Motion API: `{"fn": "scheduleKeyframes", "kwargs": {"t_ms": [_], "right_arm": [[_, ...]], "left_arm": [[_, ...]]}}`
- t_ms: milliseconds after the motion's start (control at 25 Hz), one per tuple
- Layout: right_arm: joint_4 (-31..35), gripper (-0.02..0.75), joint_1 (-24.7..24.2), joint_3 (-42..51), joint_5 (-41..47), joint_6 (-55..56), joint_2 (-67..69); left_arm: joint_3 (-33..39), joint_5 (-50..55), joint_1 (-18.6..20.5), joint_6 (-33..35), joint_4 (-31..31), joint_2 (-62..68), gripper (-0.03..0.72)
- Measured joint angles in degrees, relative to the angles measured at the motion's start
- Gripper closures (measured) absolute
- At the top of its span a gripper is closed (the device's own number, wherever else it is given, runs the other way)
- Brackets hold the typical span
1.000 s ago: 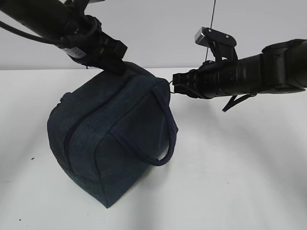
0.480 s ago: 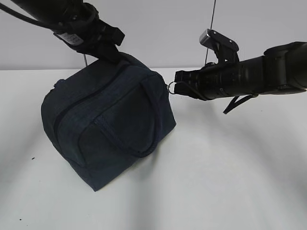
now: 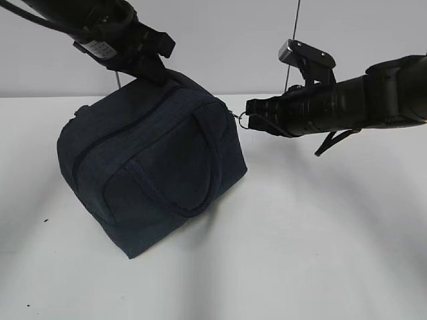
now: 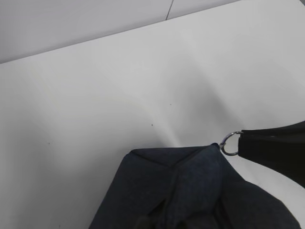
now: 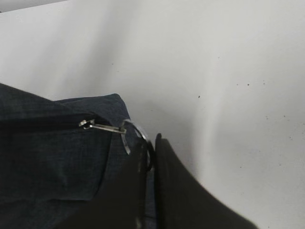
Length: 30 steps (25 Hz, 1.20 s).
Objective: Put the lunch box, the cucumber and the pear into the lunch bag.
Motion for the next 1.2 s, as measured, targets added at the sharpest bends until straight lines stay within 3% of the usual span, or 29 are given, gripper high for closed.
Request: {"fn": "scheduleKeyframes", "kwargs": {"t_ms": [80,160,280,320,400,520,680,800,1000,1080,1200], "right_arm": [[-0.62,0.699,-0.45,-0.37,0.23,-0.91,0.0],[-1.32,0.615,-1.58,-1.17,0.4,-1.91,0.42],[-1.53,0.366,-2.21,-3.52,3.51,-2.49,0.5],[-1.56,0.316,-2.21,-4.1,4.65,-2.65,0.5],[-2.73,0.216,-2.21,-4.72,6.96,-2.68,-0.41],[-8.69,0.192,-2.21,-4.8,9.15,-0.28,-2.96],[-28.68,0.192,-2.21,-4.8,11.22,17.02,-9.26],[-48.71,0.2,-2.21,-4.8,15.49,39.17,-14.91],[-82.51,0.246,-2.21,-4.8,30.23,73.11,-21.17],[-90.64,0.266,-2.21,-4.56,37.13,79.6,-23.71],[-95.66,0.28,-2.21,-2.74,41.92,82.85,-28.9]], "left_arm": [[-0.27,-0.28,0.05,-0.04,0.9,0.0,0.609],[-0.71,-1.13,0.7,-0.23,2.45,-0.34,0.502],[-1.27,-0.54,1.17,-0.3,3.72,-1.09,0.323],[-1.27,0.62,1.17,-0.35,4.0,-1.21,0.291],[-1.27,3.5,1.17,-0.33,4.64,-1.37,0.263],[-1.27,8.6,1.17,-1.11,7.07,-1.93,0.253],[-1.27,12.45,0.45,-9.83,18.08,-4.89,0.301],[-1.27,13.86,0.41,-15.28,24.56,-7.36,0.346],[-1.27,15.88,0.46,-16.98,24.45,-10.8,0.371],[-0.98,16.78,0.46,-17.12,22.64,-12.5,0.372],[3.12,16.67,0.29,-17.46,20.12,-16.95,0.372]]}}
